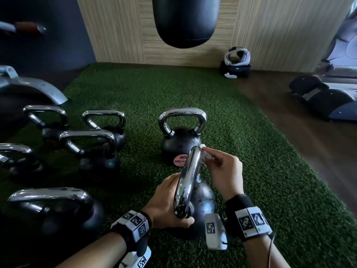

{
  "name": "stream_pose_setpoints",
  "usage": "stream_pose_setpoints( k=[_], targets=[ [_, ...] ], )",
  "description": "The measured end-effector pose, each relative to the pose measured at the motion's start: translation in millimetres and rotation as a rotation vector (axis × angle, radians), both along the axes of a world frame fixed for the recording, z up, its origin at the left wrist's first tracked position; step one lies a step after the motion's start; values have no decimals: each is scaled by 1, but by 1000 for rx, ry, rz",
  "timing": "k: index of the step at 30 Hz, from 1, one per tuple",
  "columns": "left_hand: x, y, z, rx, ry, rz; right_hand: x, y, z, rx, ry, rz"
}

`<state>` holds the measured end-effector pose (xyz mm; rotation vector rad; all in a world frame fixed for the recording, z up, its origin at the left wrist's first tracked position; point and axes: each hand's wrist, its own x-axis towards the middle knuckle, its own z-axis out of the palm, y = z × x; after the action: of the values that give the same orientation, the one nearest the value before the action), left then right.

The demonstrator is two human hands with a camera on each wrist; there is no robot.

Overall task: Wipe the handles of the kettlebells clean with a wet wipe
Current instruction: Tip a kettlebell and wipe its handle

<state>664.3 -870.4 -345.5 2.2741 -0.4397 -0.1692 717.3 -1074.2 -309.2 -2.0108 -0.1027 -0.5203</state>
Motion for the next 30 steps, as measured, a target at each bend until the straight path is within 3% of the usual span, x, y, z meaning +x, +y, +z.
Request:
stream_pose_setpoints(
  k=[4,7,12,17,22,30],
  targets=[
    [2,-1,0,41,7,26,-32,5,6,-109,-225,45],
    [0,-2,2,51,-15,28,-37,3,6,-111,-273,113],
    [1,-3,-1,53,-39,21,-32,1,17,-33,-178,162],
    [6,-1,-14,-55,-113,13,-63,-7,18,65,-13,356],
    [10,-1,-17,-65,-99,15,-70,-8,9,232,110,427],
    [2,-2,-6,-54,-20,3,-75,-10,-4,130,281,543]
  ],
)
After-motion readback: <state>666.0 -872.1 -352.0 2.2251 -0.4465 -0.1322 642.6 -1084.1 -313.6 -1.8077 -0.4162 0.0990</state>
